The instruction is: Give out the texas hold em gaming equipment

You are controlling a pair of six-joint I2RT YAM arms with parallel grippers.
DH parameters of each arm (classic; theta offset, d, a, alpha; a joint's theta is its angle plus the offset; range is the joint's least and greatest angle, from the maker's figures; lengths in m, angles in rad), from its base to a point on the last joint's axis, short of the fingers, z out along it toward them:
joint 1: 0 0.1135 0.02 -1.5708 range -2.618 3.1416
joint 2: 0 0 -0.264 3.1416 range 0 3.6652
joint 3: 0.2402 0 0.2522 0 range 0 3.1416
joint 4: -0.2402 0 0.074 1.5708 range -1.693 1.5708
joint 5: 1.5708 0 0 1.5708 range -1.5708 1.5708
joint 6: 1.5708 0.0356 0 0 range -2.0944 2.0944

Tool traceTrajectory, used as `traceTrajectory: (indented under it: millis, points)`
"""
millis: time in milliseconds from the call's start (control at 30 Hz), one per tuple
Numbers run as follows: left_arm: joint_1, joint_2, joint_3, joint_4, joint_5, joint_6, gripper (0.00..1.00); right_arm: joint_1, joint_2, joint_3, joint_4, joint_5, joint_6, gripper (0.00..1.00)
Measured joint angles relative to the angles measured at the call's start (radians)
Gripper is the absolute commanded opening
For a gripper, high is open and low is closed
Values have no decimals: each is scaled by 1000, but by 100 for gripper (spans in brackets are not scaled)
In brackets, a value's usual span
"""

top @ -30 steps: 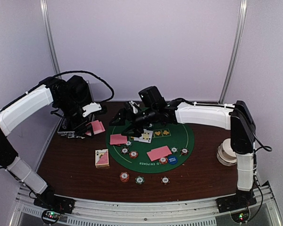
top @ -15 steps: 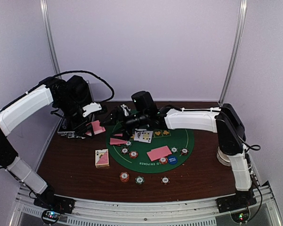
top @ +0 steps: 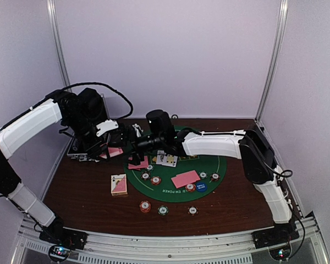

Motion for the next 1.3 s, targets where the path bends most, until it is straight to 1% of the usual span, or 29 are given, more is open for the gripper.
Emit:
traceTrajectory:
  millis: [167,333,500,900,1067,1167,1300]
  points:
    - [0,0,0,0,1,0,0,8,28,22,23,-5,24,79]
    - [0,0,0,-3,0,0,0,5,58,39,29,-16,39,68]
    - [0,1,0,-6,0,0,0,-12,56,37,32,-33,14,60]
    - [0,1,0,-5,0,0,0,-71,-27,-12,-79,-50,-109,40]
    - [0,1,0,-7,-1,0,0,-76,-50,-34,-95,-55,-120,27]
    - [0,1,0,-7,-1,0,0,-80,-67,-63,-83,-60,-103,25]
    - [0,1,0,-7,-3,0,0,-82,-70,-85,-17,-66,-47,26]
